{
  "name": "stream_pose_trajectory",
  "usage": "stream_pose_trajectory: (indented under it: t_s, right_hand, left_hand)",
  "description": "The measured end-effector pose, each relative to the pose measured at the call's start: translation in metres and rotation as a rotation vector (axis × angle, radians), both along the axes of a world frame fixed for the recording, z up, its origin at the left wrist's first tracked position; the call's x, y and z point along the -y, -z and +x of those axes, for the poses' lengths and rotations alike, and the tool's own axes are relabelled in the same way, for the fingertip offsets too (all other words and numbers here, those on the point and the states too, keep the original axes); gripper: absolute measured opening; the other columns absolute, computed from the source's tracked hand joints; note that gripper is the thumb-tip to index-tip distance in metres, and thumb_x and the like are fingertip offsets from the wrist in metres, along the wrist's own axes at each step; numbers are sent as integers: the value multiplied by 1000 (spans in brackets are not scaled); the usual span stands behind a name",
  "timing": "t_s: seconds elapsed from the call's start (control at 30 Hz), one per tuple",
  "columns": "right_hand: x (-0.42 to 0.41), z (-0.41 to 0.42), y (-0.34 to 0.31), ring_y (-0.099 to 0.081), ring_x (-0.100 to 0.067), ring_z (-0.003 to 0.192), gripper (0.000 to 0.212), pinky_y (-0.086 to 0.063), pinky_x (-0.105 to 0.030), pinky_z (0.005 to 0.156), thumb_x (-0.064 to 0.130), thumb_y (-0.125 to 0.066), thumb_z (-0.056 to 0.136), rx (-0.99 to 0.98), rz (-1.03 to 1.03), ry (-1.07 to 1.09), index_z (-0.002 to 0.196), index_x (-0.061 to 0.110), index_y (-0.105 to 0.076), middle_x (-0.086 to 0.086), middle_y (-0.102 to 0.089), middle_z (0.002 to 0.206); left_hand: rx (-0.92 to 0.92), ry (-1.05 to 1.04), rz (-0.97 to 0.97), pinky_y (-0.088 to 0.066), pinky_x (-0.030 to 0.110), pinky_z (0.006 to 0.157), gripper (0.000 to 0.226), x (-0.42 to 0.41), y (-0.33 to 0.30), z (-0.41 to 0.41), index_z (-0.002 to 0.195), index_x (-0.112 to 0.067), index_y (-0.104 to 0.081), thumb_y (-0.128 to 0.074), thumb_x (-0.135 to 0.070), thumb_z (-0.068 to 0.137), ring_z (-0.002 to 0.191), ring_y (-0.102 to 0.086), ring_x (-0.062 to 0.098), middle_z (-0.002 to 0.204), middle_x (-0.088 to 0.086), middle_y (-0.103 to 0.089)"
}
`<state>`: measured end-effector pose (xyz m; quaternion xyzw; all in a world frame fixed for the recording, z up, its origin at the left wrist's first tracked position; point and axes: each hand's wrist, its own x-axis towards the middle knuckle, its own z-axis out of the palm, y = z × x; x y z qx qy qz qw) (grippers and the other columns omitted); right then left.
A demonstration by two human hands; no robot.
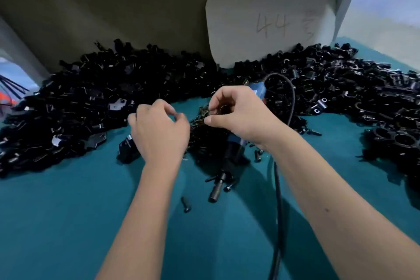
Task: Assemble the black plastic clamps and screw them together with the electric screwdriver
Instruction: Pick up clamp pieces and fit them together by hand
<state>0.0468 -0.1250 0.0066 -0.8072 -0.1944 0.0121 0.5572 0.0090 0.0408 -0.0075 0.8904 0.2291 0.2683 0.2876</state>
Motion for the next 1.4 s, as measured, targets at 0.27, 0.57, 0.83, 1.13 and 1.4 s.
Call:
stream_pose_trajectory:
  t_s: [0.27,0.57,0.83,1.13,1.4]
  right_hand:
    - [-13,7,10,-68,-7,82,22,-55,-19,81,-4,-80,84,130,45,-9,95,12,-70,0,-74,90]
    - [-6,10,7,-67,-8,95,24,-52,-24,84,-2,-63,97,170,286,60,103,21,-67,1,-73,101]
    - [-1,11,14,-74,-15,95,29,-58,-28,90,-2,-83,83,-8,471,125,106,15,-78,-1,-79,99]
    - [22,13,7,-73,-27,102,29,-59,-33,82,11,-77,90,-96,700,79,119,12,-73,-12,-78,110]
    - [30,9,8,-72,-20,98,33,-57,-26,79,23,-86,74,-72,641,15,105,16,-80,-11,-78,104]
  left_hand:
    - [-463,-189,-59,-31,55,107,44,-50,12,-7,127,-14,-53,-64,-17,84,133,-30,44,145,21,-30]
    - [-42,66,-279,-51,38,87,45,-18,29,0,116,-22,-66,-48,10,90,101,-56,22,125,11,-51]
    - [290,469,-791,-57,34,96,50,13,26,7,131,-30,-58,-66,4,95,105,-73,10,109,-1,-77]
    - [187,668,-1452,-59,25,85,48,12,18,6,131,2,-61,-54,24,89,94,-76,23,113,21,-76]
    - [178,821,-1559,-59,31,89,36,11,15,2,131,-1,-62,-53,1,96,112,-71,37,122,27,-71]
